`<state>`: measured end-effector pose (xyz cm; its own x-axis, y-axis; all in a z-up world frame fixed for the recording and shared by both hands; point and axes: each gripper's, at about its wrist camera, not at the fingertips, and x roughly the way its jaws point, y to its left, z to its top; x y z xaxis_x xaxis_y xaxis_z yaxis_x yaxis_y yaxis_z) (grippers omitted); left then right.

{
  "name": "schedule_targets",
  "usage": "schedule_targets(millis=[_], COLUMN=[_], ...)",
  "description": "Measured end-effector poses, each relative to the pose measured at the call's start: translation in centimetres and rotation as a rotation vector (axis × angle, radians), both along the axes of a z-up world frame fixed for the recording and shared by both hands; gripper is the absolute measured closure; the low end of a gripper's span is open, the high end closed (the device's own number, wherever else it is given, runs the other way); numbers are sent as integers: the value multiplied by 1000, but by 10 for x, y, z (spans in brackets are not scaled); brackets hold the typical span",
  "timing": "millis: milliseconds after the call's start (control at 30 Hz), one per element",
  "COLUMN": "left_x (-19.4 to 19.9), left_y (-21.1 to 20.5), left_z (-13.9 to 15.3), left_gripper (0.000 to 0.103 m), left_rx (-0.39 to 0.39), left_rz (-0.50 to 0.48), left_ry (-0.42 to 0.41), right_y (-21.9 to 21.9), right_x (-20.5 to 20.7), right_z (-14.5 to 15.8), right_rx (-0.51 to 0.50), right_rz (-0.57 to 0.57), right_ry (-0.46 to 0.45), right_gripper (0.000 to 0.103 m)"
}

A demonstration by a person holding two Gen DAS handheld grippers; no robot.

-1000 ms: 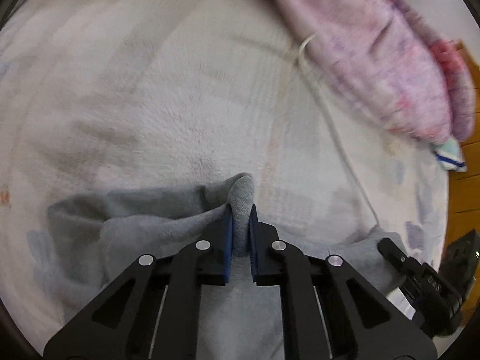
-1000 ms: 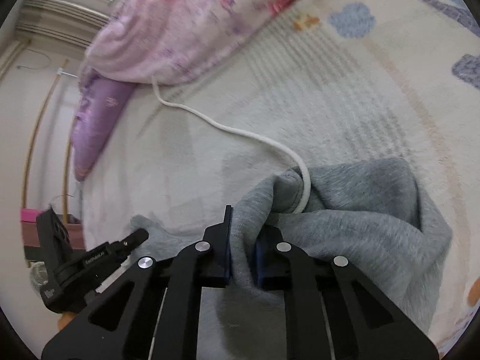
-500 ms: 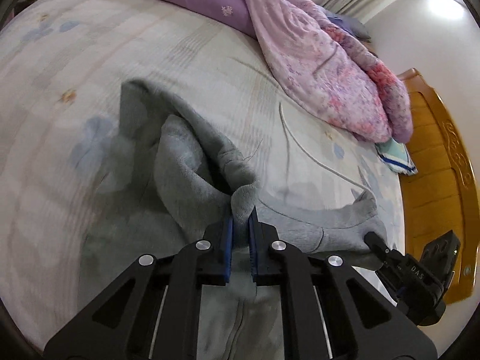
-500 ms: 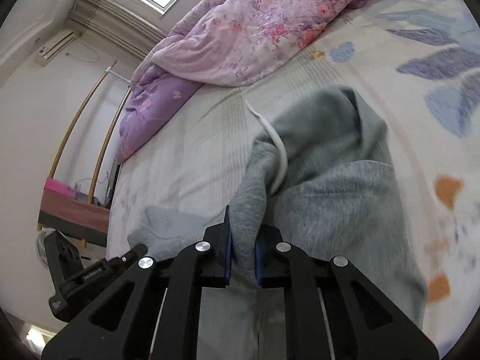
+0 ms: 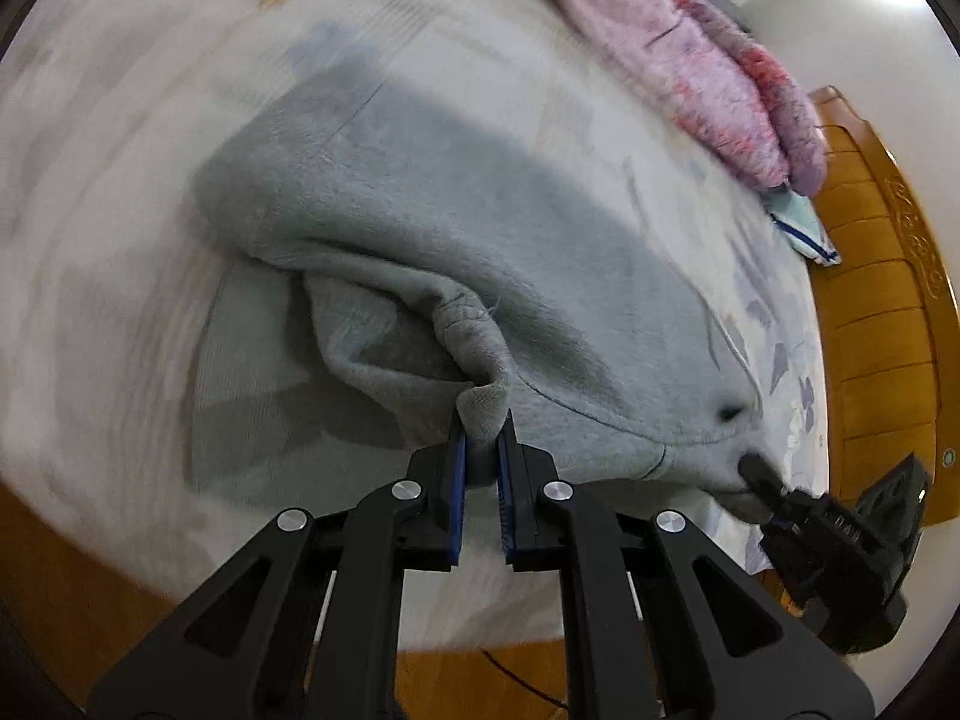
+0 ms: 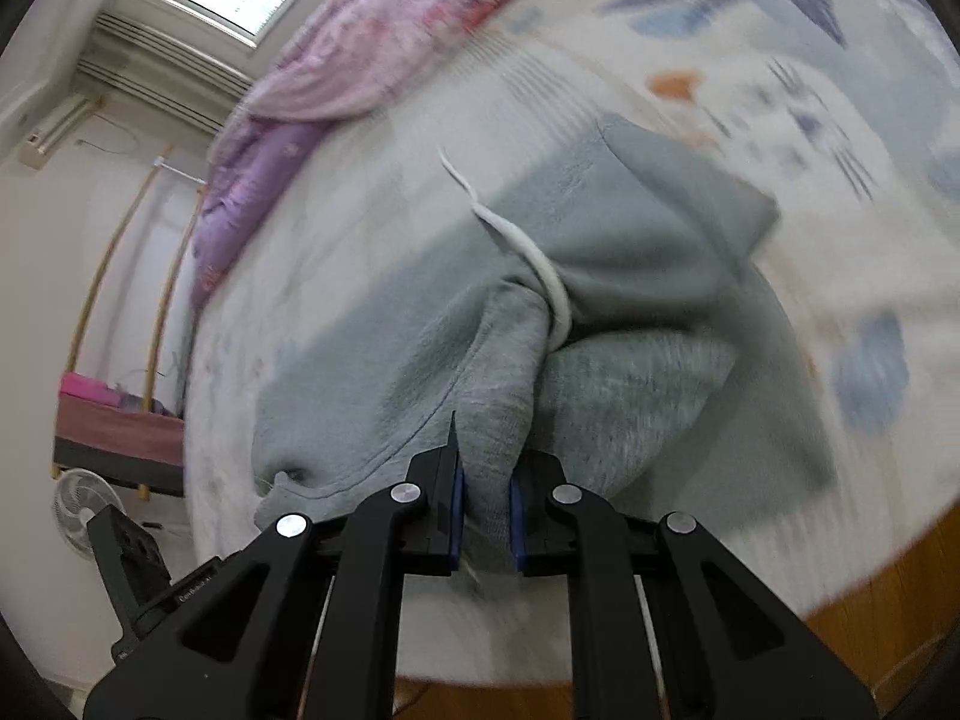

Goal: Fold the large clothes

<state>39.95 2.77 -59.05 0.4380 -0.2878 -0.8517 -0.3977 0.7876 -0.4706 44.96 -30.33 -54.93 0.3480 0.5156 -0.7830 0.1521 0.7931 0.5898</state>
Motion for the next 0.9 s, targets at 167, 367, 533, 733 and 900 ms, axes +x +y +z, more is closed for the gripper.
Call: schedule_targets(millis=[167, 367, 533, 733, 900], left_x=[-25, -36, -52, -29, 18], left_y=[-9, -12, 4, 25, 31], left_z=[-30, -44, -12, 18, 6], left_gripper=[94, 88, 85, 77, 73], left_rx=[30, 32, -16, 53, 135], left_rz=[15, 47, 118, 178, 137], left_ry=[26, 56, -27, -110, -88], right_y=[-2, 0, -22, -29, -11], right_x=[-34, -28, -31, -2, 41], right_z=[-34, -48, -18, 9, -14], right_rx=[-1, 11, -25, -118, -162], right_rz=[28, 47, 15, 45, 110], right_ry=[16, 30, -3, -109, -116], right_gripper=[92, 86, 75, 75, 75])
